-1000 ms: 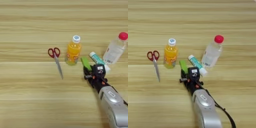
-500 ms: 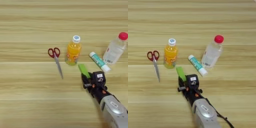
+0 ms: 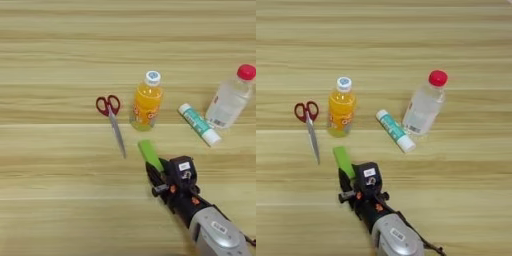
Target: Move the objects on the table
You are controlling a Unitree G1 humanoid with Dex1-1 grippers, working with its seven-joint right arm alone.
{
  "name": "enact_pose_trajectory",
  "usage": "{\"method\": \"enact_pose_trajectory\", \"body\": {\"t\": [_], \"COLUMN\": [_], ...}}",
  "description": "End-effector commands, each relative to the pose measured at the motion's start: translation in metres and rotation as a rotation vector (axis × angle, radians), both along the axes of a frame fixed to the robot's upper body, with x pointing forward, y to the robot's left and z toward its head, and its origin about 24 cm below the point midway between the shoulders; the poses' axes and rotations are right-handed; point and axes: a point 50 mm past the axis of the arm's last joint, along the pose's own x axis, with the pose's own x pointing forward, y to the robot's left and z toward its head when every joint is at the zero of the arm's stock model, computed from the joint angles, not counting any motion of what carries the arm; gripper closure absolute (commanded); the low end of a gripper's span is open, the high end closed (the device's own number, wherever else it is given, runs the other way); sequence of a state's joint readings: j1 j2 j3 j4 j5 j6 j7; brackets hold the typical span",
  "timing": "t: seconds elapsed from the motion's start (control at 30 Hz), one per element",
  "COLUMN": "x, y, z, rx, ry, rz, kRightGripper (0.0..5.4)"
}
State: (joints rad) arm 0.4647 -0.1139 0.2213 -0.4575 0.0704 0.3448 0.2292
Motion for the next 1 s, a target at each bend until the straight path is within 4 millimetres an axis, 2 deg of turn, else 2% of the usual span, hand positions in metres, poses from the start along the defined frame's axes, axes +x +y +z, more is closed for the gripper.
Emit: {"method": "enact_pose_trajectory", "body": {"t": [0.03, 0.47, 1.0], "x": [0.013, 0.049, 0.047], "y": [0.004, 0.0, 0.007], "z": [0.013, 0.017, 0.016], "rx": [0.005, -0.007, 0.002], "ry": [-0.084, -0.118, -0.115], "rz": [0.021, -0.001, 0.027], "kRightGripper": [4.02, 4.02, 4.02]}}
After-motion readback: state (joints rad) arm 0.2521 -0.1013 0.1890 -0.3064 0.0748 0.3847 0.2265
